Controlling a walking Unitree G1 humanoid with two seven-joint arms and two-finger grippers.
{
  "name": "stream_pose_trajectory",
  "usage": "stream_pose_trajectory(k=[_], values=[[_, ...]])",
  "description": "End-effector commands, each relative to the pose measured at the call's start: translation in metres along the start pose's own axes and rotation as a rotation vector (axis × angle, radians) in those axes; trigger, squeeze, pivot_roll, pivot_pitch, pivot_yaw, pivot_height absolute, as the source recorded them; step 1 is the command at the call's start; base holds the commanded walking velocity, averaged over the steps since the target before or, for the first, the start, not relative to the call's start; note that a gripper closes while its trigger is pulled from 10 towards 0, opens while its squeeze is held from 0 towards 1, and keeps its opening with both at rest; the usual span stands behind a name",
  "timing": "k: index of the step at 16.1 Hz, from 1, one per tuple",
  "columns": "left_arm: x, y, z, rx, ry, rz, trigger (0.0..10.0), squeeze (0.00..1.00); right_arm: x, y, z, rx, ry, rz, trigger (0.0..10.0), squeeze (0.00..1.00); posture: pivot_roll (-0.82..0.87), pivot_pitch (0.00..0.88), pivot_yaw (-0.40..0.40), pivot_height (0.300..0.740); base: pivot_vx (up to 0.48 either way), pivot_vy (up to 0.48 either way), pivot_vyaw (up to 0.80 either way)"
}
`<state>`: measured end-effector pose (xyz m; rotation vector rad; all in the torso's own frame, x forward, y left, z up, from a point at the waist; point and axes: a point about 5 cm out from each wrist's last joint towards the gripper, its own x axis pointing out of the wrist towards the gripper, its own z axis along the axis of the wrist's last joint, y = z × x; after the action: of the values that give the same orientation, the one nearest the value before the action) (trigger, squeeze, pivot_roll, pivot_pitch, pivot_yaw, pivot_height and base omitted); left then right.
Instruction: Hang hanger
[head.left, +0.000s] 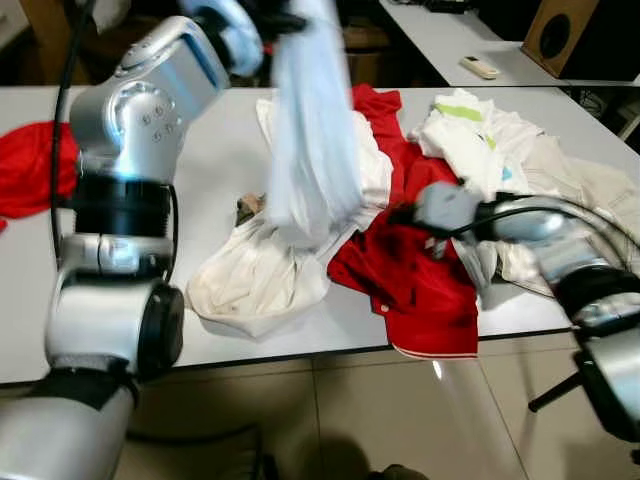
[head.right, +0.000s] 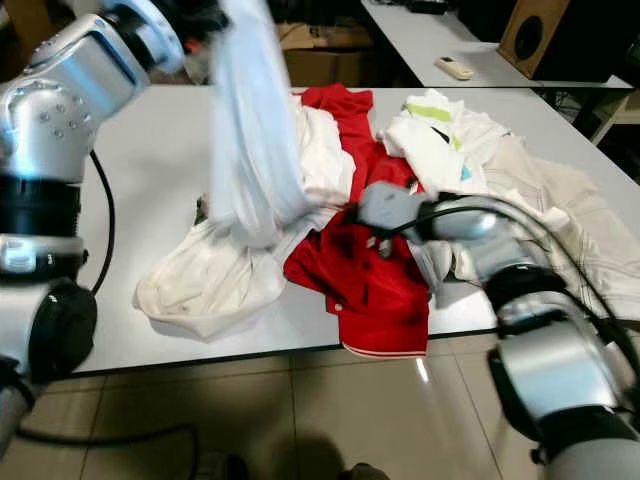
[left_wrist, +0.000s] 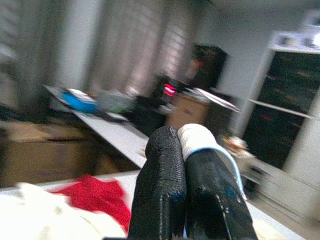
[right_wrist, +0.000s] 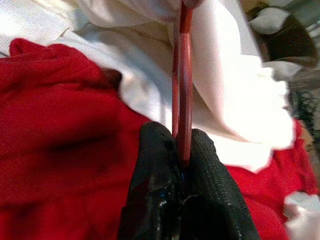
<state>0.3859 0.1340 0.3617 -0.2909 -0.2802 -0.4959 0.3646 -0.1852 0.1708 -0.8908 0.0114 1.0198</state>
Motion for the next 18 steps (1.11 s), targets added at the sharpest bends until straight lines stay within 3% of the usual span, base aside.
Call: stream_pose_trajectory(k=[1, 2, 4, 7, 8, 12, 18], values=[[0.005, 0.014, 0.01, 0.061, -0.066, 0.109, 10.0, 0.0, -0.008, -0.001, 0.0, 0.009, -0.028, 0.011, 10.0, 0.0, -0.08, 0.0, 0.041, 0.74, 0.0, 0.0, 0.0], [0.006, 0.018, 0.011, 0.072, -0.078, 0.145, 10.0, 0.0, -0.01, -0.002, 0.0, 0.011, -0.033, 0.012, 10.0, 0.0, -0.08, 0.0, 0.041, 0.74, 0.0, 0.0, 0.0], [0.006, 0.045, 0.031, 0.092, -0.201, 0.374, 10.0, 0.0, -0.026, -0.009, 0.0, 0.047, -0.062, 0.0, 10.0, 0.0, -0.09, 0.0, 0.051, 0.74, 0.0, 0.0, 0.0], [-0.001, 0.067, 0.021, 0.15, -0.178, 0.516, 10.0, 0.0, -0.041, -0.018, 0.0, 0.096, -0.08, -0.036, 10.0, 0.0, -0.09, 0.0, 0.058, 0.74, 0.0, 0.0, 0.0], [-0.002, 0.07, -0.003, 0.185, -0.108, 0.511, 10.0, 0.0, -0.055, -0.024, 0.005, 0.113, -0.112, -0.039, 10.0, 0.0, -0.1, 0.0, 0.061, 0.74, 0.0, 0.0, 0.0], [-0.007, 0.068, -0.054, 0.259, 0.044, 0.474, 10.0, 0.0, -0.09, -0.036, 0.021, 0.127, -0.133, 0.046, 10.0, 0.0, -0.1, 0.0, 0.062, 0.74, 0.0, 0.0, 0.0], [-0.007, 0.068, -0.054, 0.259, 0.044, 0.474, 10.0, 0.0, -0.09, -0.036, 0.021, 0.127, -0.133, 0.046, 10.0, 0.0, -0.1, 0.0, 0.062, 0.74, 0.0, 0.0, 0.0]])
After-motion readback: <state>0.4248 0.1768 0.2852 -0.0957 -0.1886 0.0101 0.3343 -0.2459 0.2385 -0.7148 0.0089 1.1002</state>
